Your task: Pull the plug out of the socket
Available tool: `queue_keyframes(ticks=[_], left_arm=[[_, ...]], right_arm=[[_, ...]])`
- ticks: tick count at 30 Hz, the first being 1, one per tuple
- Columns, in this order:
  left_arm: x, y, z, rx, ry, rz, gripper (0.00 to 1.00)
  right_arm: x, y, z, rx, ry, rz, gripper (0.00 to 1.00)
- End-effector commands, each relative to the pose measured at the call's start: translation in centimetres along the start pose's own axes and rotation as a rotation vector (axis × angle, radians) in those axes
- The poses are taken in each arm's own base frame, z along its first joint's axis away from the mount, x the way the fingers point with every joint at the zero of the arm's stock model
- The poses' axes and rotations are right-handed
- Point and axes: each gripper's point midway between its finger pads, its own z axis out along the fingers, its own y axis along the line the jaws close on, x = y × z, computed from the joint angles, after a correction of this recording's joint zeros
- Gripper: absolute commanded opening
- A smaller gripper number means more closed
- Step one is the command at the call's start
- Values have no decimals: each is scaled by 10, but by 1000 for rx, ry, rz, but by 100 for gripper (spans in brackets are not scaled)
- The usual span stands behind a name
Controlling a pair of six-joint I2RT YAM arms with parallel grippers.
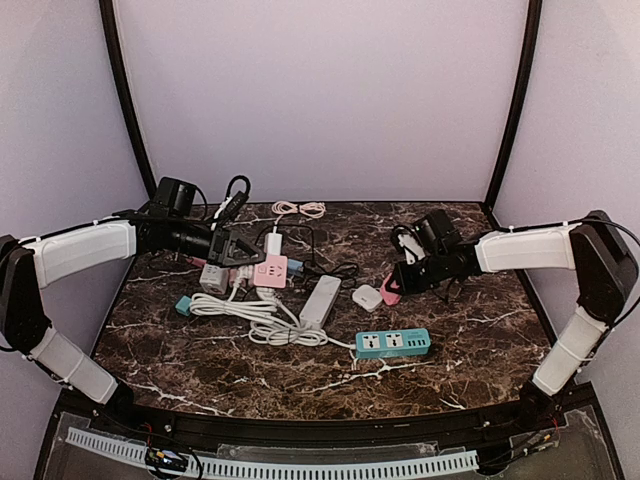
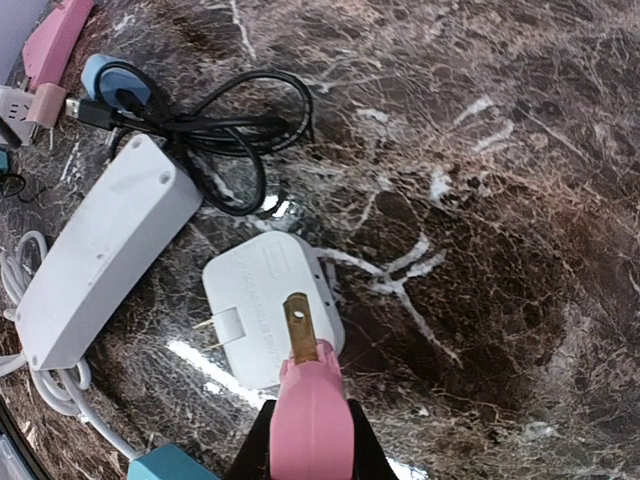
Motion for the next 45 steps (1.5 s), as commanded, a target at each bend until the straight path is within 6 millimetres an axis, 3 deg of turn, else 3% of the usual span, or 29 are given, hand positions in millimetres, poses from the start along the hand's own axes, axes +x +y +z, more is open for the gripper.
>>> queue_keyframes(ticks=[1, 5, 9, 16, 21, 26, 28, 30, 34, 38, 42, 45], left_arm=[[-14, -26, -9, 54, -48, 95, 7], [-12, -25, -7, 56, -42, 88, 7], [-12, -25, -7, 56, -42, 89, 7], [-12, -26, -7, 61, -41, 95, 6], [-11, -32, -7, 62, -43, 122, 6], [-10, -39, -5, 46, -48, 170, 5], [-8, -43, -5, 36, -52, 205, 4], [-6, -50, -3, 42, -52, 236, 3], [-4, -65, -2, 79, -73, 291, 3], [-1, -72, 1, 116, -71, 295, 3], [2, -76, 5, 145, -61, 292, 3], [6, -82, 7, 172, -56, 287, 3]], right_arm=[[3, -5, 9, -59, 12, 34, 0], [8, -15, 14, -39, 30, 56, 15], [12, -25, 16, -9, 36, 78, 37], [10, -34, 11, 34, 21, 84, 57], [-5, -40, -10, 103, -42, 63, 73], [-23, -34, -47, 132, -120, 41, 81], [-33, -20, -66, 85, -164, 16, 81], [-42, 6, -87, -1, -221, -40, 81], [-53, 79, -139, -218, -347, -169, 81], [-50, 143, -184, -437, -439, -238, 81], [-39, 188, -207, -613, -487, -270, 76], [-31, 217, -212, -716, -491, -294, 71]])
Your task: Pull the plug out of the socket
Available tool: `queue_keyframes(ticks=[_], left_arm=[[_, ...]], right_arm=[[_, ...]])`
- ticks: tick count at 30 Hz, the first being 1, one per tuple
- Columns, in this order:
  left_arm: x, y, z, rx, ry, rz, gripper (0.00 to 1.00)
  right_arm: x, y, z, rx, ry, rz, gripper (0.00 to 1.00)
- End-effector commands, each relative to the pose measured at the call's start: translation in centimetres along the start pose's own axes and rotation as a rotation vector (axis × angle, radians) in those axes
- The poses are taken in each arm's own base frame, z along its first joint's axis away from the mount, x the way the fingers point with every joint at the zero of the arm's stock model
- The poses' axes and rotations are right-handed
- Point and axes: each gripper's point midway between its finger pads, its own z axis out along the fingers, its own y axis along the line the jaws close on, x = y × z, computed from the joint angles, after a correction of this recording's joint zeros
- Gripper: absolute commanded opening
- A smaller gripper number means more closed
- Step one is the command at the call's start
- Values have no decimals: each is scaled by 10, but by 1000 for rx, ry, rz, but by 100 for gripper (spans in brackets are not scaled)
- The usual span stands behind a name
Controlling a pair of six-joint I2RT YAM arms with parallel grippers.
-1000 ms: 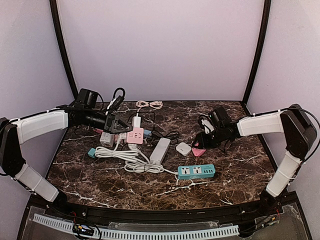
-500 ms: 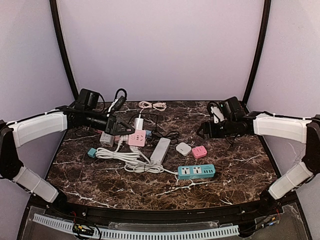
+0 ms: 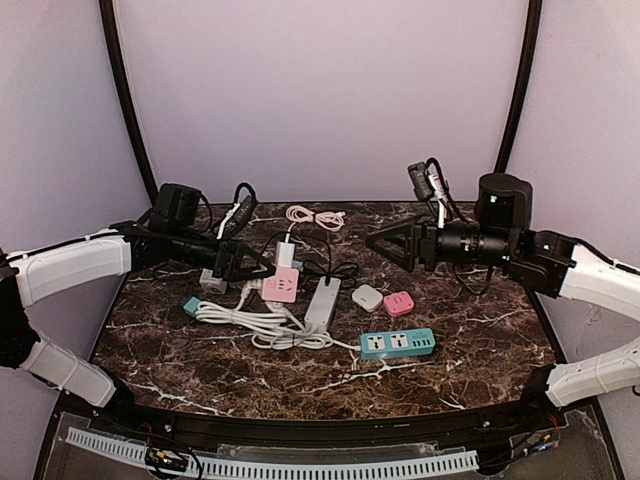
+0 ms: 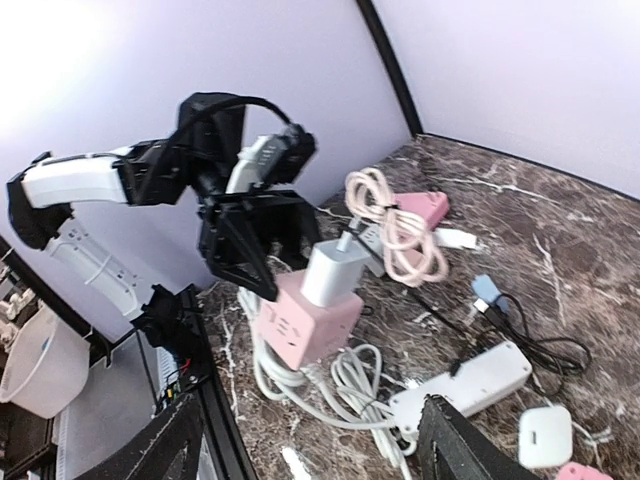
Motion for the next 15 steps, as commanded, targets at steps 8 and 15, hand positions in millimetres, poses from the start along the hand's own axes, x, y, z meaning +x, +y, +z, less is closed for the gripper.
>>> queue_keyframes(ticks=[8, 15], left_arm=[[-24, -59, -8, 243, -98, 104, 3], [-25, -73, -12, 314, -109, 122, 3]], right_arm=[[11, 71, 54, -275, -28, 43, 67], [18, 62, 80, -262, -17, 64, 69]])
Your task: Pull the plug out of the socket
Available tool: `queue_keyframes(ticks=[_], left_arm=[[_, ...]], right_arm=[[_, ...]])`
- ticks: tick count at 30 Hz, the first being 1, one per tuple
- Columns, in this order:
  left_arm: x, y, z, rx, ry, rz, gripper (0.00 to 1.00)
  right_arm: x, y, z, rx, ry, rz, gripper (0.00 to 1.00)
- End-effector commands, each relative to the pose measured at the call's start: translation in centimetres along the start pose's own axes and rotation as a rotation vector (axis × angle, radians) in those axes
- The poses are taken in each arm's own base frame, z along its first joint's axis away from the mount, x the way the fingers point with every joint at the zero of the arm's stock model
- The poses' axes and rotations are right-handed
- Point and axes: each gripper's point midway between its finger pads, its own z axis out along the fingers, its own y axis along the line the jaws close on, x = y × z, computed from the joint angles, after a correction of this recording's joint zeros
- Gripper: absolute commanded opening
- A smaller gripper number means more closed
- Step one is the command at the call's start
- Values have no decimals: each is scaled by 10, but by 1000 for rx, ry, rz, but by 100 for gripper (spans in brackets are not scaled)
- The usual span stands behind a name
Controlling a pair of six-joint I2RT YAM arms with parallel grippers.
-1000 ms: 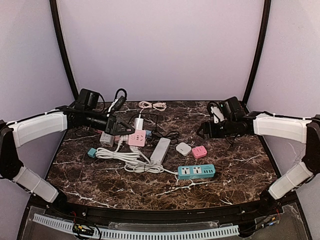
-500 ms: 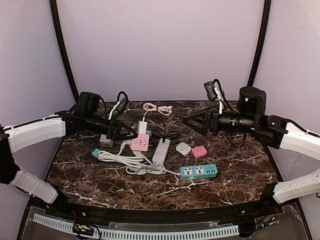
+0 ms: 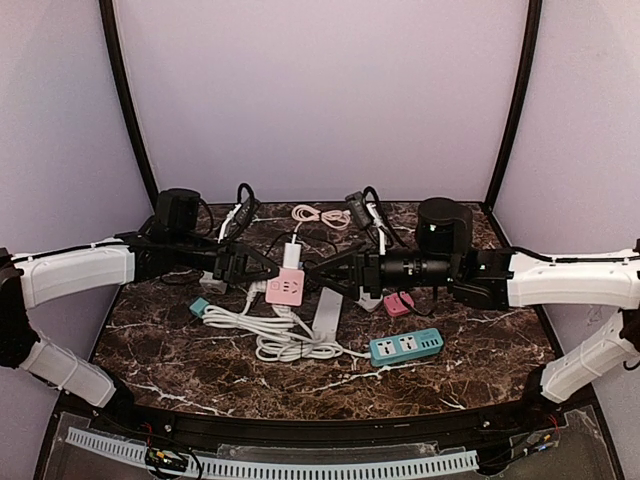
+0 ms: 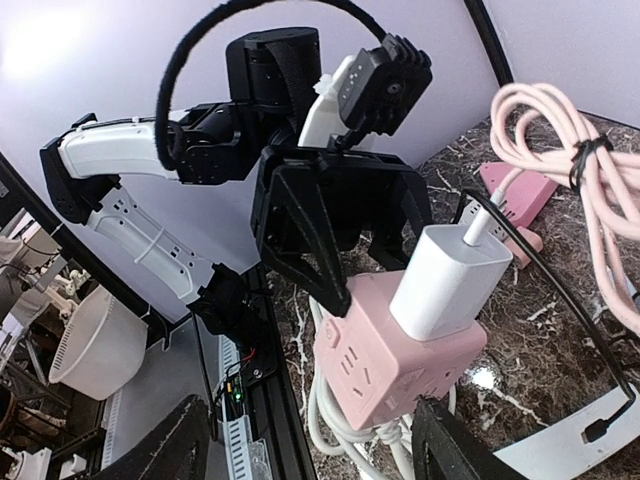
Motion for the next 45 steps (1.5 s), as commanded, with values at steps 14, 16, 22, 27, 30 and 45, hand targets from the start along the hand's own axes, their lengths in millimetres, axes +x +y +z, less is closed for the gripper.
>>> queue_keyframes(ticks=[14, 16, 22, 27, 30, 45], left_arm=[[-20, -67, -8, 229, -46, 158, 4], [-20, -67, -8, 234, -45, 157, 3], [-18, -70, -7, 250, -41, 158, 3], [-16, -72, -5, 267, -29, 153, 3], [-15, -74, -4, 277, -23, 153, 3], [-13, -75, -2, 284, -16, 152, 3]], right_arm=[[-32, -20, 22, 0, -120, 113, 77], [-32, -19, 25, -16, -117, 115, 78], [-37, -18, 32, -41, -136, 116, 79], [-44, -17, 37, -54, -150, 103, 78], [-44, -19, 41, -56, -145, 105, 74], [-46, -14, 45, -97, -145, 115, 28]])
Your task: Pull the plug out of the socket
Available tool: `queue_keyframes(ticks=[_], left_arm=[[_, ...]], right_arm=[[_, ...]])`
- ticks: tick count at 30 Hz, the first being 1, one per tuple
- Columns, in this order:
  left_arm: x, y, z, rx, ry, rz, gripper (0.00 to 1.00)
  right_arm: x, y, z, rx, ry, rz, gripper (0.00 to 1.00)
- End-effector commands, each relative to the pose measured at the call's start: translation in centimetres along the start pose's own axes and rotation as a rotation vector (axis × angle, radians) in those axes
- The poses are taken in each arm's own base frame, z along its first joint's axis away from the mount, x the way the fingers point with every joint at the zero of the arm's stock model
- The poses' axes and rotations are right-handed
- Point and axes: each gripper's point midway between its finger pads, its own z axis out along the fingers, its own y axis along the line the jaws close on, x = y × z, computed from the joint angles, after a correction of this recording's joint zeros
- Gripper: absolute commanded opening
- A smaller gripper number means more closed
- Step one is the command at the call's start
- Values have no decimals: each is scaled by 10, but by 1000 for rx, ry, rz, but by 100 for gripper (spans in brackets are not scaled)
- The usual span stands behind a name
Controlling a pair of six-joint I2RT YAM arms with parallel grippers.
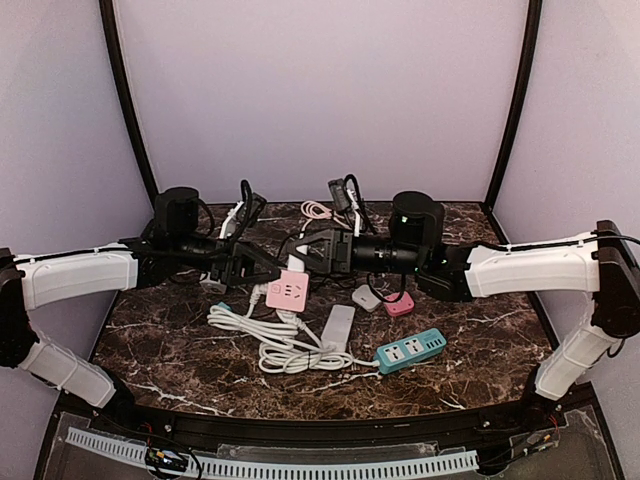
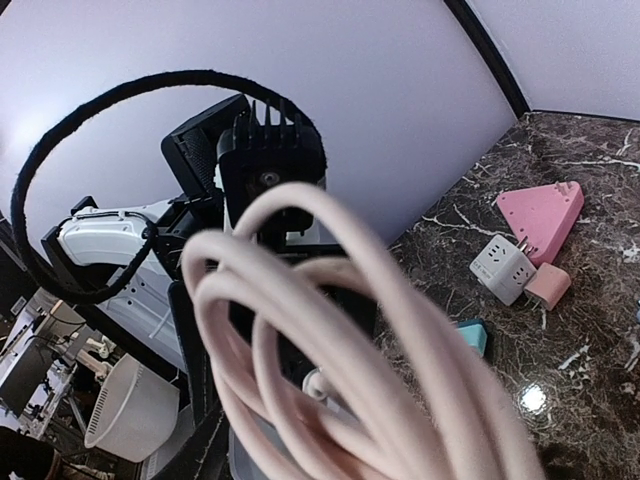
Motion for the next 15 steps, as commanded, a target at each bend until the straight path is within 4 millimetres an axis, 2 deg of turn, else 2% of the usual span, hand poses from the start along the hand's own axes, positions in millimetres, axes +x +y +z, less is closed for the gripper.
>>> queue_keyframes(ticks=[1, 7, 15], left_arm=[[-12, -34, -3, 85, -14, 117, 3], [-12, -33, -3, 70, -16, 125, 3], [-9, -31, -2, 51, -8, 141, 3]], right_arm=[[-15, 12, 2, -48, -40, -27, 24], [-18, 13, 1, -45, -48, -15, 1], [-22, 0, -3, -8, -58, 77, 0]])
